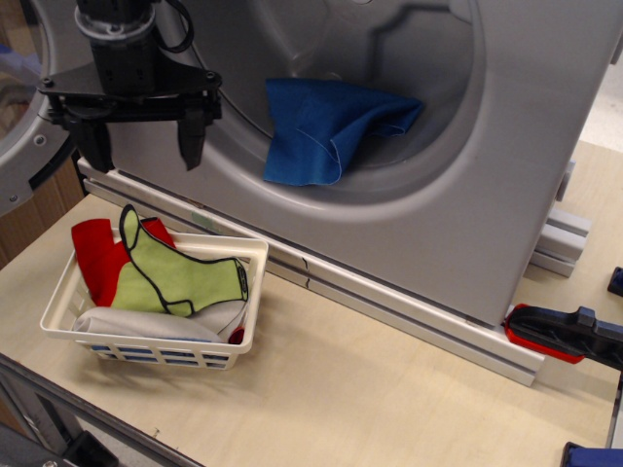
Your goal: Take clothes out of laundry machine
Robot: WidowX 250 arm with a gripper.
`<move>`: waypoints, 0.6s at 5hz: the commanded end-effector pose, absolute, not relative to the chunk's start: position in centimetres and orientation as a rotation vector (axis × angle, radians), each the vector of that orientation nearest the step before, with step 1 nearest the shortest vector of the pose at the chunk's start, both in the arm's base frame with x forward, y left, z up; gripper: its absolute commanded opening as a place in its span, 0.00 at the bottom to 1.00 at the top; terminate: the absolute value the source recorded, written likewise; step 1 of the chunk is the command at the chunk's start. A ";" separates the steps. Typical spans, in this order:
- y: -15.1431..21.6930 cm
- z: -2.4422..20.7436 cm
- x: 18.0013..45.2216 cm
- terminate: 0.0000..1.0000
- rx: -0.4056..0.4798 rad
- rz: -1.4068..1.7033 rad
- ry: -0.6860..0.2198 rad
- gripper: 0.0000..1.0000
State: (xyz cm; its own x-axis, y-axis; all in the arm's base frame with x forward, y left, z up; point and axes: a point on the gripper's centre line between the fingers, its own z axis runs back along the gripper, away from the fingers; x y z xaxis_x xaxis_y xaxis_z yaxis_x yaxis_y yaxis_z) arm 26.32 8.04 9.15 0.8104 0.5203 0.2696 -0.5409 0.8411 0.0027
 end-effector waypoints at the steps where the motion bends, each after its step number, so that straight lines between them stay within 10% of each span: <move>1: 7.8 11.0 30.5 0.00 0.063 0.572 -0.533 1.00; 3: 6.4 11.4 35.6 0.00 -0.069 0.437 -0.624 1.00</move>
